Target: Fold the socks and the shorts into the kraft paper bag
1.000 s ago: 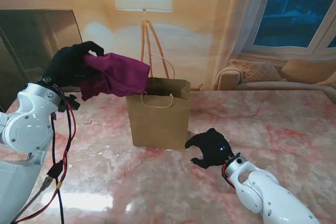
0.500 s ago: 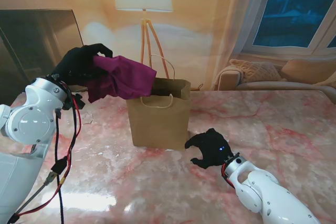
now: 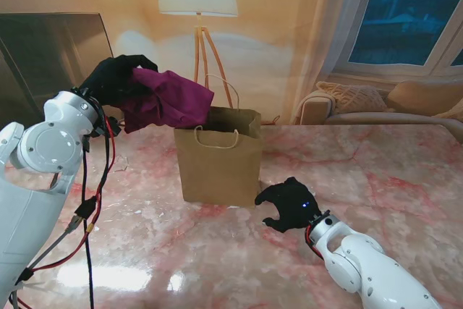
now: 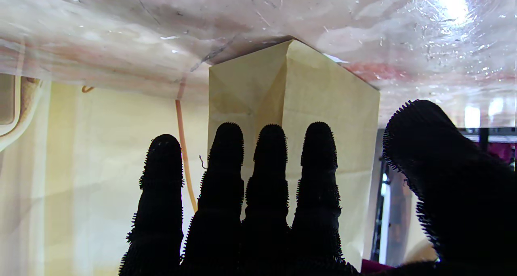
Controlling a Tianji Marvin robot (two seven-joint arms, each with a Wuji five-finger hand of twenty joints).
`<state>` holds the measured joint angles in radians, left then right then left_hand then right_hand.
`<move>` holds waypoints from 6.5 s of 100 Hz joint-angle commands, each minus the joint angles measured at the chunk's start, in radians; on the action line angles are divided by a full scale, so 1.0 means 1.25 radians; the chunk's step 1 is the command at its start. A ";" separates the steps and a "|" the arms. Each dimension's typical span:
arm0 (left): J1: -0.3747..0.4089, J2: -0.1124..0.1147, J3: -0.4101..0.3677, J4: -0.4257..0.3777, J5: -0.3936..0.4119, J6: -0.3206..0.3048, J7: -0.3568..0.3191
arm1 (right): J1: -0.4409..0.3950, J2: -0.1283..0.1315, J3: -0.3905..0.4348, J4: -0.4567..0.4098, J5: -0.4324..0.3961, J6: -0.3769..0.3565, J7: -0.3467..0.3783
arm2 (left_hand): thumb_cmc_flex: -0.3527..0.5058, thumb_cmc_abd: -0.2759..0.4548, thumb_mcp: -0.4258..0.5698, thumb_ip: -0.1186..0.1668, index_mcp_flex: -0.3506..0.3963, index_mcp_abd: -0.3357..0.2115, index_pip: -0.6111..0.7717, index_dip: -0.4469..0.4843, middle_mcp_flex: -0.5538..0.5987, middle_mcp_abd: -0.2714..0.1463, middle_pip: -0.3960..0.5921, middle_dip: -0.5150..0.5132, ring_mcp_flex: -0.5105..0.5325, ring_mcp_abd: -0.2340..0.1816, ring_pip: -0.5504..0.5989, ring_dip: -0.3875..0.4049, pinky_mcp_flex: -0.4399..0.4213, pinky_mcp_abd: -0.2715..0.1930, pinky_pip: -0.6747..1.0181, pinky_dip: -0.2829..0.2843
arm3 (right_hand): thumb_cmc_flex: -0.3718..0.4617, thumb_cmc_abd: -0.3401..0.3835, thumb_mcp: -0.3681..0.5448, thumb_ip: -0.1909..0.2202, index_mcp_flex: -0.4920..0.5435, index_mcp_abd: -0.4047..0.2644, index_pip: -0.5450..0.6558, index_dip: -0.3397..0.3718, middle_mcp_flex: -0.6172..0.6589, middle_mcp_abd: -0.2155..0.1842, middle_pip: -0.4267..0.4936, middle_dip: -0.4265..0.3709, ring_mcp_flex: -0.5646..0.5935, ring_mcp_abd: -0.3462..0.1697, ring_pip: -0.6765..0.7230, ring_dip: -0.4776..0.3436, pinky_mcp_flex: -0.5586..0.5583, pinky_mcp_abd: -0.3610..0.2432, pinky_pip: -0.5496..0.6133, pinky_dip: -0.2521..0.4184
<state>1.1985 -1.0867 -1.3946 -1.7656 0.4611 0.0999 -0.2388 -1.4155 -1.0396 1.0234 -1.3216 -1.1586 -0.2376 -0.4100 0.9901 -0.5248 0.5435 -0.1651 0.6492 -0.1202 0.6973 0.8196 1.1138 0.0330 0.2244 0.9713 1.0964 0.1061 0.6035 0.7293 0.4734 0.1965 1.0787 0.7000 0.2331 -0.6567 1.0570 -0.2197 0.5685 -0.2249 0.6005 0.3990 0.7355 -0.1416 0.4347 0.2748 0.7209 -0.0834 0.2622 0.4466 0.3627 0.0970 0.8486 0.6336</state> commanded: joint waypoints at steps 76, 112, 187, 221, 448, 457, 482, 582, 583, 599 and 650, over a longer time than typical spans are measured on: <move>-0.103 -0.001 0.104 0.027 0.068 0.017 -0.006 | 0.018 -0.008 -0.021 0.060 0.026 0.005 -0.037 | 0.060 0.056 -0.046 0.059 0.118 -0.051 0.066 -0.213 0.069 0.016 -0.001 -0.136 0.051 -0.014 -0.001 -0.049 0.066 -0.047 -0.025 -0.003 | 0.000 0.015 -0.011 0.058 0.010 -0.012 -0.019 0.010 -0.024 0.016 -0.003 -0.008 -0.021 0.009 0.000 0.009 -0.017 0.017 0.022 0.015; -0.126 0.005 0.155 0.036 0.154 -0.028 -0.018 | 0.022 -0.011 -0.021 0.080 0.035 -0.001 -0.053 | -0.005 -0.014 0.023 0.051 0.182 -0.036 0.071 -0.332 0.107 0.030 0.000 -0.186 0.083 -0.026 0.020 -0.068 0.102 -0.053 -0.004 -0.011 | -0.003 0.023 -0.016 0.060 0.006 -0.015 -0.021 0.010 -0.024 0.017 -0.004 -0.009 -0.023 0.010 -0.001 0.010 -0.020 0.018 0.021 0.017; -0.206 -0.007 0.264 0.103 0.210 0.007 0.014 | 0.028 -0.014 -0.023 0.107 0.051 -0.006 -0.070 | 0.023 0.096 -0.067 0.045 0.113 -0.013 0.071 -0.249 0.072 0.030 0.078 -0.189 0.088 -0.029 0.083 -0.029 0.098 -0.027 0.052 0.003 | -0.012 0.055 -0.025 0.068 0.005 -0.025 -0.023 0.012 -0.026 0.018 -0.005 -0.009 -0.025 0.010 0.000 0.012 -0.025 0.020 0.021 0.022; -0.186 -0.003 0.221 0.054 0.183 0.053 -0.011 | 0.032 -0.015 -0.024 0.116 0.053 -0.005 -0.077 | 0.084 0.177 -0.205 0.067 0.081 0.010 0.030 -0.210 0.059 0.025 0.104 -0.231 0.074 -0.022 0.072 -0.017 0.078 -0.023 0.037 0.016 | -0.009 0.054 -0.023 0.068 0.007 -0.030 -0.021 0.015 -0.029 0.018 -0.006 -0.010 -0.029 0.012 0.001 0.014 -0.027 0.022 0.022 0.025; -0.383 -0.013 0.547 0.195 0.402 -0.011 -0.032 | 0.043 -0.020 -0.030 0.164 0.077 -0.013 -0.102 | -0.132 -0.044 0.037 0.026 0.214 -0.049 0.062 -0.404 0.140 -0.051 0.086 -0.207 0.120 -0.121 0.534 0.121 0.118 -0.003 0.223 0.019 | -0.012 0.056 -0.024 0.069 0.008 -0.038 -0.024 0.018 -0.032 0.020 -0.010 -0.011 -0.030 0.013 -0.001 0.016 -0.028 0.025 0.018 0.032; -0.393 -0.013 0.562 0.204 0.407 -0.015 -0.034 | 0.044 -0.020 -0.031 0.163 0.076 -0.014 -0.101 | -0.131 -0.048 0.035 0.026 0.214 -0.051 0.063 -0.404 0.141 -0.055 0.084 -0.208 0.115 -0.123 0.537 0.117 0.114 -0.005 0.220 0.020 | -0.012 0.055 -0.024 0.069 0.007 -0.039 -0.025 0.018 -0.032 0.019 -0.010 -0.011 -0.031 0.014 -0.001 0.016 -0.028 0.024 0.018 0.033; -0.413 -0.011 0.595 0.227 0.413 -0.036 -0.050 | 0.046 -0.020 -0.034 0.165 0.076 -0.013 -0.106 | -0.150 -0.087 -0.010 0.014 0.171 -0.043 0.032 -0.382 0.102 -0.066 0.057 -0.217 0.052 -0.109 0.347 0.056 0.063 -0.006 0.134 0.013 | -0.011 0.054 -0.024 0.069 0.008 -0.038 -0.024 0.018 -0.032 0.019 -0.010 -0.011 -0.031 0.013 -0.001 0.016 -0.029 0.025 0.017 0.033; -0.325 0.005 0.479 0.141 0.381 -0.053 -0.084 | 0.053 -0.020 -0.038 0.168 0.073 -0.009 -0.111 | -0.369 0.115 -0.177 0.091 -0.008 0.037 -0.311 -0.337 -0.317 -0.017 -0.060 -0.506 -0.407 -0.052 -0.324 -0.240 -0.278 0.025 -0.362 -0.036 | -0.011 0.053 -0.024 0.069 0.009 -0.036 -0.024 0.018 -0.032 0.019 -0.009 -0.011 -0.032 0.014 -0.001 0.016 -0.029 0.024 0.017 0.033; -0.322 0.005 0.475 0.138 0.381 -0.053 -0.083 | 0.053 -0.020 -0.038 0.167 0.073 -0.009 -0.111 | -0.369 0.117 -0.178 0.092 -0.008 0.037 -0.311 -0.337 -0.317 -0.017 -0.060 -0.506 -0.407 -0.051 -0.324 -0.240 -0.277 0.022 -0.363 -0.037 | -0.012 0.053 -0.025 0.069 0.009 -0.036 -0.024 0.018 -0.033 0.019 -0.009 -0.011 -0.032 0.014 -0.002 0.016 -0.029 0.024 0.017 0.033; -0.262 0.007 0.401 0.086 0.376 -0.052 -0.060 | 0.049 -0.019 -0.031 0.158 0.068 -0.007 -0.110 | -0.370 0.142 -0.191 0.100 -0.013 0.041 -0.313 -0.337 -0.325 -0.015 -0.062 -0.506 -0.418 -0.053 -0.329 -0.243 -0.276 -0.015 -0.401 -0.073 | -0.012 0.053 -0.025 0.069 0.007 -0.036 -0.025 0.018 -0.034 0.020 -0.010 -0.011 -0.033 0.013 -0.002 0.016 -0.030 0.023 0.016 0.032; 0.006 0.000 0.156 -0.106 0.293 -0.065 0.079 | 0.015 -0.015 0.017 0.094 0.042 -0.004 -0.097 | -0.378 0.241 -0.258 0.120 -0.075 0.090 -0.382 -0.382 -0.415 0.009 -0.098 -0.562 -0.485 -0.077 -0.375 -0.333 -0.251 -0.158 -0.447 -0.289 | -0.012 0.055 -0.027 0.070 0.004 -0.030 -0.029 0.017 -0.032 0.020 -0.012 -0.012 -0.029 0.014 -0.002 0.016 -0.028 0.024 0.012 0.029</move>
<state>1.1590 -1.0935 -1.1840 -1.8740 0.8172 0.0360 -0.1556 -1.3790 -1.0605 1.0351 -1.1768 -1.0966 -0.2424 -0.5320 0.5206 -0.2601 0.2429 -0.0723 0.5902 -0.0267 0.2494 0.3543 0.6394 0.0123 0.1270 0.2810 0.5340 0.0319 0.1535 0.3284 0.1614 0.0325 0.5116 0.3616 0.2324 -0.6036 1.0320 -0.1913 0.5686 -0.2601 0.5893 0.4109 0.7196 -0.1304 0.4347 0.2747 0.7005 -0.0790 0.2622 0.4473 0.3412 0.1089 0.8507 0.6422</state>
